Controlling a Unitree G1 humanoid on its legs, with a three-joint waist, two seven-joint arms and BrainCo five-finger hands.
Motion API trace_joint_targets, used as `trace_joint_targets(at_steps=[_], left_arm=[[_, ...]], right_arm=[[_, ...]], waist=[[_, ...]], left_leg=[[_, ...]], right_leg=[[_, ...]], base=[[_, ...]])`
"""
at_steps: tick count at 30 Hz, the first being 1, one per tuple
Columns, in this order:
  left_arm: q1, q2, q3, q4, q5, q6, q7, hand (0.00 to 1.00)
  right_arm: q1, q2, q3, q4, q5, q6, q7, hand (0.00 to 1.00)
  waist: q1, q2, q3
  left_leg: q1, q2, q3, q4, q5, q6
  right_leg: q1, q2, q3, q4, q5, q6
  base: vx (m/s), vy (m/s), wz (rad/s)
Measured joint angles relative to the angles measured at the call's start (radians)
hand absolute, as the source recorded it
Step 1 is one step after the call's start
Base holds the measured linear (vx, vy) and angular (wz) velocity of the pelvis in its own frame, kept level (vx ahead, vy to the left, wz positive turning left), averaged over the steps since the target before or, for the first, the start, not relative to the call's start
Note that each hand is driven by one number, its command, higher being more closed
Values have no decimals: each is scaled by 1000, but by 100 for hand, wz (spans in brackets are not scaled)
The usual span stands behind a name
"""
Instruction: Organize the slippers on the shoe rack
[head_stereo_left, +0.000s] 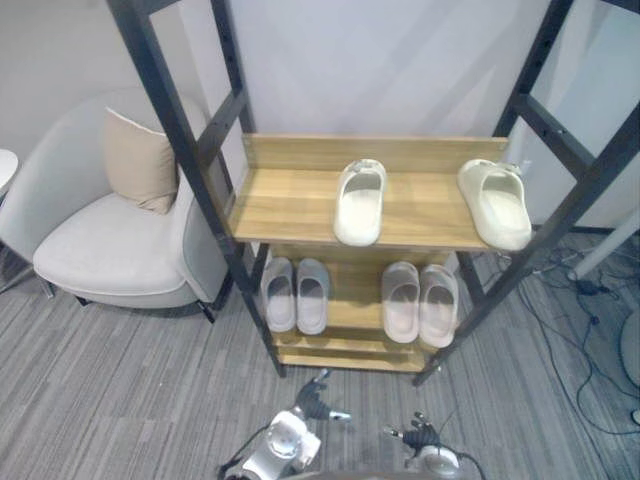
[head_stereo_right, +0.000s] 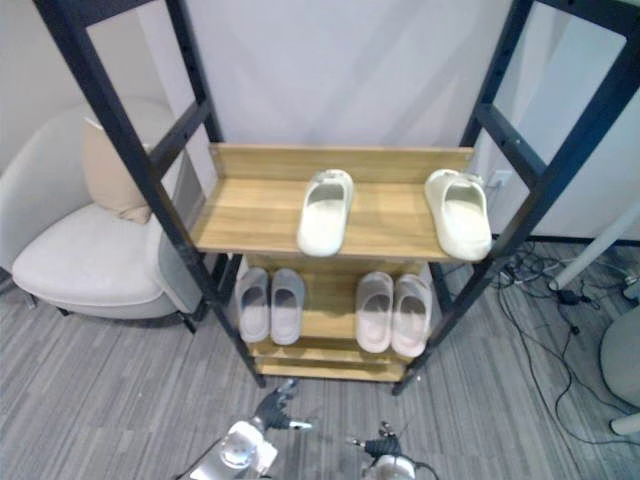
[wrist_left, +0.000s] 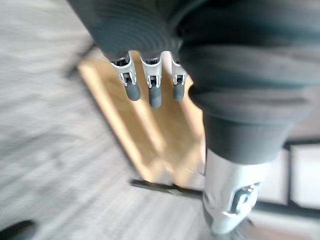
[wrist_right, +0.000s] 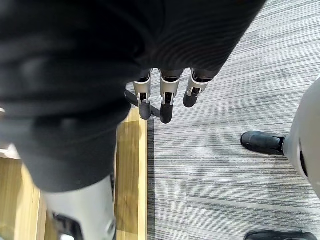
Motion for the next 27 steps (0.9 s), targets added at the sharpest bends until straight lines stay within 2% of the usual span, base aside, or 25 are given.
trace_joint_targets(at_steps=[4, 11, 16, 18, 24, 27], left_arm=[[-39, -5, -91, -103, -5, -23, -26, 0], [-122, 6, -97, -287, -27, -37, 8, 0], [-212, 31, -4, -458, -58, -40, 36, 0], [-262, 41, 76, -519, -71, -48, 64, 0], [-354, 45, 206, -534, -78, -59, 133, 0], [-397, 56, 287, -548, -78, -57, 166, 0]], right_arm=[[7, -6, 15, -25, 0, -3, -3, 0], [7, -12, 37, -26, -2, -7, -12, 0], [6, -10, 39, -27, -2, -7, -12, 0], [6, -10, 40, -27, -2, -7, -12, 0], [5, -10, 39, -27, -3, -4, -10, 0], [12, -10, 36, -28, -4, -3, -7, 0]], waist=[[-6, 5, -4], [-10, 4, -5], [-11, 1, -11], [-17, -1, -12], [-20, -1, -12], [-32, -2, -13]], left_leg=[[-6, 1, 1, 0, 0, 0], [-10, 3, 10, 0, -2, -1], [-23, 5, 28, 5, -3, 0], [-23, 5, 27, 5, -3, 0], [-23, 5, 27, 5, -3, 0], [-27, 6, 31, 6, -2, 0]], right_leg=[[-7, 1, 3, 0, 0, 0], [-17, 3, 14, -1, 2, -3], [-41, 4, 34, -1, 10, -7], [-41, 4, 34, -2, 11, -7], [-42, 4, 33, -7, 15, -9], [-49, 3, 39, -4, 17, -8]], base=[[4, 0, -2], [-1, 3, -3], [9, 8, -13], [0, 0, 0], [0, 0, 0], [-17, 3, -3]])
